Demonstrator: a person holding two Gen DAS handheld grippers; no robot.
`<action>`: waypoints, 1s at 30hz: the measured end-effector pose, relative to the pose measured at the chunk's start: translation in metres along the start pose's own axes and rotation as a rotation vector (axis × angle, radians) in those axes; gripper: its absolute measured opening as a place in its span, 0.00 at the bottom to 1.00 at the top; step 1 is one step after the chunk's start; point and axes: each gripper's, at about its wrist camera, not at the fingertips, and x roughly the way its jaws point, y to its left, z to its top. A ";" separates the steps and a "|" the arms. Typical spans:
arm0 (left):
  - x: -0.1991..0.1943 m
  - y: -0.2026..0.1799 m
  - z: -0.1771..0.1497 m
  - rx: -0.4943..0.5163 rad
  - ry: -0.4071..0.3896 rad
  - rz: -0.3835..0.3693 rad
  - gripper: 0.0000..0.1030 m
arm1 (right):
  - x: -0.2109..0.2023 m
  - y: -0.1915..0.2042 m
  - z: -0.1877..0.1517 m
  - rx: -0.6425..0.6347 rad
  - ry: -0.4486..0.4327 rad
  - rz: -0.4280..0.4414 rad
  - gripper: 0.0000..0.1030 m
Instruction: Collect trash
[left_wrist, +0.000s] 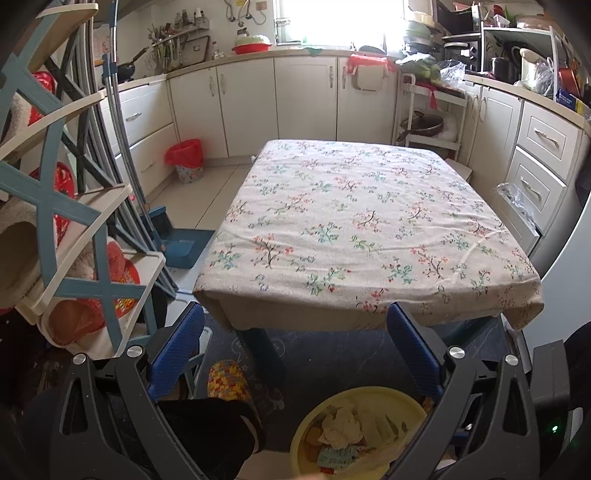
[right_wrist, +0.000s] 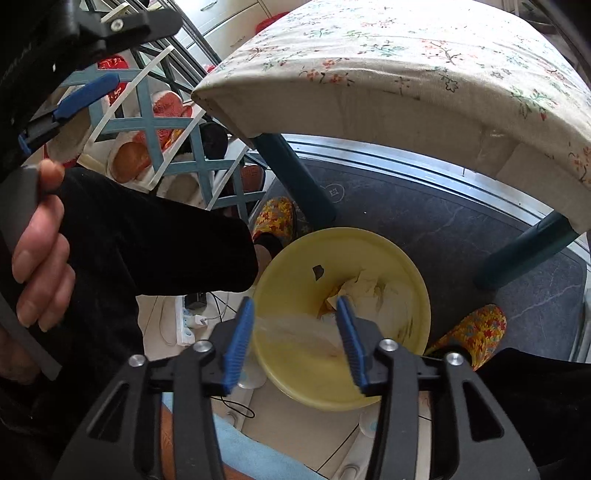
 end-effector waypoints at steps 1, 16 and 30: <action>-0.001 0.001 -0.001 -0.004 0.008 0.002 0.92 | -0.002 0.000 -0.001 0.004 -0.009 0.001 0.53; -0.083 -0.015 -0.013 0.110 0.000 0.005 0.92 | -0.130 0.005 -0.008 0.133 -0.529 -0.357 0.90; -0.167 -0.026 -0.014 0.157 -0.100 0.040 0.92 | -0.250 0.084 -0.060 0.039 -0.926 -0.468 0.93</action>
